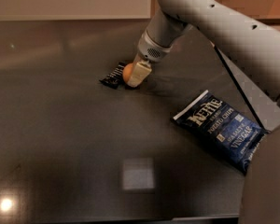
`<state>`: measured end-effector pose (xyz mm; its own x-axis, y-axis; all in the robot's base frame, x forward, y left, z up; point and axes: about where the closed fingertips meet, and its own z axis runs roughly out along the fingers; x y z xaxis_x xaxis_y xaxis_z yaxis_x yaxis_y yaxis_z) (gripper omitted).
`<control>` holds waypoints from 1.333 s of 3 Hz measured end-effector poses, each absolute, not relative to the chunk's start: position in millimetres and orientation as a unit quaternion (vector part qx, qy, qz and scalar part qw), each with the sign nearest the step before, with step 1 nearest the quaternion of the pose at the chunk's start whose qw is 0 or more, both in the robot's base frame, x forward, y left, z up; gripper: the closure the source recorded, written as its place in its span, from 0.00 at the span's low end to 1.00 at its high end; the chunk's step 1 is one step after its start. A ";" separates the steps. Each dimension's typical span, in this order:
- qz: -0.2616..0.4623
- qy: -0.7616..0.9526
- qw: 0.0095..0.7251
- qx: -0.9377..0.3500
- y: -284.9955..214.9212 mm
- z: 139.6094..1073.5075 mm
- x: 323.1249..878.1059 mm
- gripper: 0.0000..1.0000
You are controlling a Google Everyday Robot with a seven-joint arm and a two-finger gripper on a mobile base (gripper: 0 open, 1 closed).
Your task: Pick orange
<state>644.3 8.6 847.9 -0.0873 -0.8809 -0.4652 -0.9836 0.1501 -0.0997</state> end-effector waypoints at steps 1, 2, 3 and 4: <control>0.121 0.726 0.218 -0.641 6.3 855.0 640.3 0.71; 0.120 0.716 0.239 -0.645 -4.5 878.6 628.2 0.94; 0.116 0.700 0.261 -0.655 -18.1 912.0 610.1 1.00; 0.112 0.686 0.278 -0.663 -29.5 942.4 595.3 1.00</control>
Offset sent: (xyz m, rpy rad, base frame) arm -0.0347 -0.0332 0.0718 0.0759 -0.1073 0.0273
